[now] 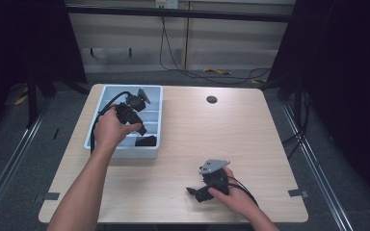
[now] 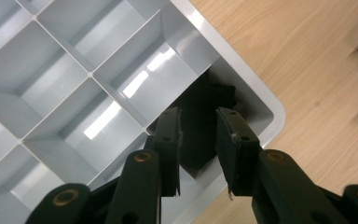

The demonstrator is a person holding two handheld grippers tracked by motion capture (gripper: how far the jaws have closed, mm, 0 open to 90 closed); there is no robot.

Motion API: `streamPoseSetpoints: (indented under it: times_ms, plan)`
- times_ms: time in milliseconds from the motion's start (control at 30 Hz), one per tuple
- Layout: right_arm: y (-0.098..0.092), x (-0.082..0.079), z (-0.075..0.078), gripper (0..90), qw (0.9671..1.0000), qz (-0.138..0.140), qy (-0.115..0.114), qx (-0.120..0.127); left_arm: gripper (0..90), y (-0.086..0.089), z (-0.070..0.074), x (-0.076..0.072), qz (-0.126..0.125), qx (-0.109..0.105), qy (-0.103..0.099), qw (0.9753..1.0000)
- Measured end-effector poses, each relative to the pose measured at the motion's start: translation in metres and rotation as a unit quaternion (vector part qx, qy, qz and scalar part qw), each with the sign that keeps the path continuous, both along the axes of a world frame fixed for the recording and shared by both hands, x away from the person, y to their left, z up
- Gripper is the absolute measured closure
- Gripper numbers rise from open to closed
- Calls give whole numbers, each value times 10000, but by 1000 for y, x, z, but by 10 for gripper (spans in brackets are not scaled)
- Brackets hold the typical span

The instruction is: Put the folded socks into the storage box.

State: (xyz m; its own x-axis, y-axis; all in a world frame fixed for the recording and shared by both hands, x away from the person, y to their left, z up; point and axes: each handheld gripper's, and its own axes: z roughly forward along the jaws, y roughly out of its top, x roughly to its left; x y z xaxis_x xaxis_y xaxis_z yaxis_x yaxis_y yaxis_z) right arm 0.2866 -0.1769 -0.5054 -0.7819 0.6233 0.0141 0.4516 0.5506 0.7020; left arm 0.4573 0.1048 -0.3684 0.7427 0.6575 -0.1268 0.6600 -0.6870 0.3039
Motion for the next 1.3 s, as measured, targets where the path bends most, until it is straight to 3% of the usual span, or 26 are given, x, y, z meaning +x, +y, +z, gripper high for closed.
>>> streamPoseSetpoints:
  times_ms: [267,400,500,700,1300]
  plan:
    - [0,0,0,97,10000,-4,3,12,649,2,0,-3,33,31,9,10000]
    - [0,0,0,97,10000,-7,7,13,545,5,2,-4,120,-50,-74,9999]
    - [0,0,0,96,10000,-4,5,11,445,9,2,-6,180,-85,1,9998]
    - [0,0,0,97,10000,-4,6,12,372,14,1,-11,179,-183,25,9997]
    - [0,0,0,96,10000,-11,3,15,252,34,7,-37,159,-471,-74,9987]
